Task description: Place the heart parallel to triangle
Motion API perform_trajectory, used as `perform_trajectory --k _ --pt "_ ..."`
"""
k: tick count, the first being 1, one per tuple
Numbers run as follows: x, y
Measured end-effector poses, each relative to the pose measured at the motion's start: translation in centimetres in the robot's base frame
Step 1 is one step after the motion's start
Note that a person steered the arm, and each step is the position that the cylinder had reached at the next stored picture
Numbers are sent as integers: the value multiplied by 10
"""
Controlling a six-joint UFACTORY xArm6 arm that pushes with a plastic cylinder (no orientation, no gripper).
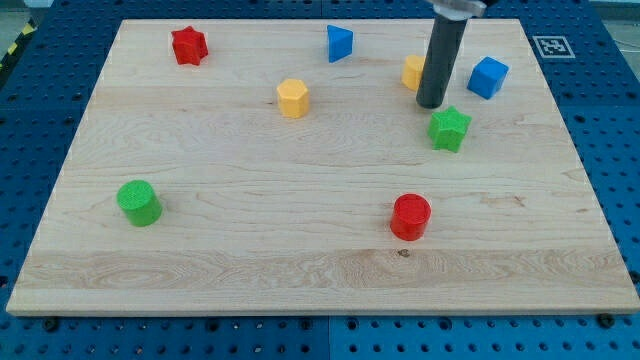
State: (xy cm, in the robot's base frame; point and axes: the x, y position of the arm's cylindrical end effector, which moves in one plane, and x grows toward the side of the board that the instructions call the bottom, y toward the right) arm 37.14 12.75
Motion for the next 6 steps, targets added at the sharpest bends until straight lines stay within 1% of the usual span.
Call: perform_trajectory --k 1,2,3,4,5,6 --pt "-12 -7" --pt "-66 12" --pt "-90 32" --pt "-73 26" --pt "-60 4" --pt "-67 -20"
